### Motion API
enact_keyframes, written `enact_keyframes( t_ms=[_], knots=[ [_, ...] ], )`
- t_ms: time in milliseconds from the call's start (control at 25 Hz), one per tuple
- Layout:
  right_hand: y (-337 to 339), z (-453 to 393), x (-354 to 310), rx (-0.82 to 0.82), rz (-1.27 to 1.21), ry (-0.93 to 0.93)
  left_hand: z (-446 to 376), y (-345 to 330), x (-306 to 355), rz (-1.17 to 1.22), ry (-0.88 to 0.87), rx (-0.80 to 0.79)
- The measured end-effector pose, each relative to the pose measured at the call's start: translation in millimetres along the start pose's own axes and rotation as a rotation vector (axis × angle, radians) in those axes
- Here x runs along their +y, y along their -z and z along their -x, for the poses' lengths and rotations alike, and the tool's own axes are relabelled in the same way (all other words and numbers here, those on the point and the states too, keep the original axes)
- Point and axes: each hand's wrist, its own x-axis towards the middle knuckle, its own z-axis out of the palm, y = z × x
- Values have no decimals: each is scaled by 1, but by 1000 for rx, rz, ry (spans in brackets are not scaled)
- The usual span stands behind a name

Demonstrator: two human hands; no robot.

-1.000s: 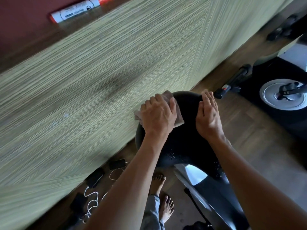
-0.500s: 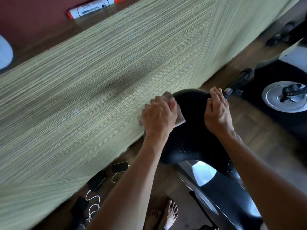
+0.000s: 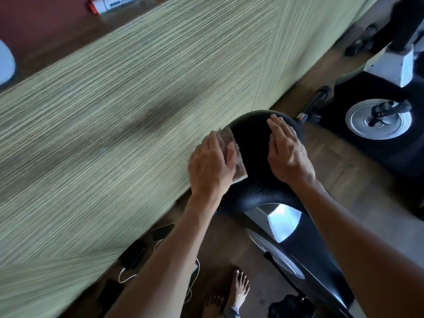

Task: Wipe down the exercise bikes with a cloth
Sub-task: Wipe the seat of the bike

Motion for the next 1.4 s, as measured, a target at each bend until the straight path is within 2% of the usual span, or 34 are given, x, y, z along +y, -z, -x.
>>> enact_keyframes(
  t_ms=[120, 280, 320, 400, 480, 560, 640, 760, 840, 960, 1040, 1160, 1200, 1360, 1400],
  knots=[
    [-1, 0, 0, 11, 14, 16, 47, -1, 4, 16, -73, 68],
    [-3, -2, 3, 10, 38, 18, 21, 2, 8, -162, -422, -29],
    [-3, -3, 5, 9, 42, 25, 8, 3, 8, -172, -438, -51],
    [-5, -3, 8, 11, 43, 31, -12, 4, 5, -147, -352, -82],
    [-5, -3, 9, 19, 38, 37, -4, 2, 5, -115, -232, -66],
    [-6, -3, 10, 29, 33, 44, 17, 1, 8, -101, -201, -27],
    [-7, -3, 12, 32, 29, 55, 30, 2, 7, -133, -317, -21],
    [-7, -4, 13, 34, 16, 71, 5, 5, -5, -166, -558, -66],
    [-7, -3, 14, 42, 22, 74, -12, 7, -11, -101, -503, -98],
    [-6, -4, 12, 40, 23, 89, 11, 1, 3, -118, -233, -13],
    [-6, -4, 12, 39, 23, 87, 29, -2, 13, -147, -244, 9],
    [-6, -3, 12, 40, 19, 72, 9, 4, 2, -172, -500, -65],
    [-5, -3, 12, 42, 16, 72, -3, 6, -3, -138, -530, -79],
    [-4, -2, 8, 40, 17, 68, 7, 0, -3, -74, -227, 29],
    [-5, -2, 8, 44, 20, 67, 22, -3, 3, -91, -214, 47]
  ],
)
